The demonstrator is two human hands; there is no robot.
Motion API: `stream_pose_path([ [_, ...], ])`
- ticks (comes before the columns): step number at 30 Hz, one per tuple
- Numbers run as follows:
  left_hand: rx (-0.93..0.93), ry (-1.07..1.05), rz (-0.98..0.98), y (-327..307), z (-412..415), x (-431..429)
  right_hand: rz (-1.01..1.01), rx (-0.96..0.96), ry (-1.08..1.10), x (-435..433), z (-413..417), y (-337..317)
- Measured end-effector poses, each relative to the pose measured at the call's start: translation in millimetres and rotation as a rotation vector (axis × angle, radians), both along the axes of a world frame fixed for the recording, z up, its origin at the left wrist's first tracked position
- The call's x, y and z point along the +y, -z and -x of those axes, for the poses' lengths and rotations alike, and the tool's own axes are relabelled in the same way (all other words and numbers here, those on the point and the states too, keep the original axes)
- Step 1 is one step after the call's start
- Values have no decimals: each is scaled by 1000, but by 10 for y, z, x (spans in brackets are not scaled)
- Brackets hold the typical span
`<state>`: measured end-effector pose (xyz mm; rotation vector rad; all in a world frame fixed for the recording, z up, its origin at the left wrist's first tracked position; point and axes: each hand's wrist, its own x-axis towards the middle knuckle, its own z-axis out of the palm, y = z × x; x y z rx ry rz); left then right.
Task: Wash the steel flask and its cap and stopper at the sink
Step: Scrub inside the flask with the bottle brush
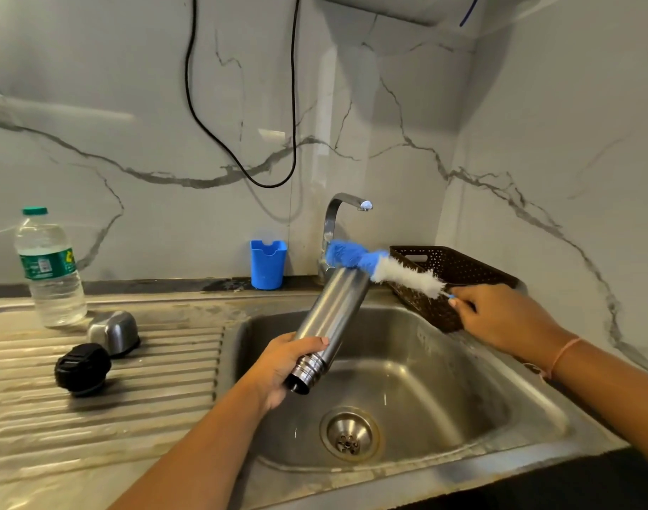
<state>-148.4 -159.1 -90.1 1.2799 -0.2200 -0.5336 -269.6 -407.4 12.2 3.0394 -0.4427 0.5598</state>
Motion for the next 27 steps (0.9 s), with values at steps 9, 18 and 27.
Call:
stream_pose_path([
  [9, 86, -55, -6, 39, -33, 5, 154, 139, -134, 254, 73, 68],
  [18, 340, -2, 348, -12, 7, 29, 77, 122, -247, 449, 77, 53],
  [27, 259, 79, 168, -62, 46, 3, 216, 74, -24, 127, -95, -168],
])
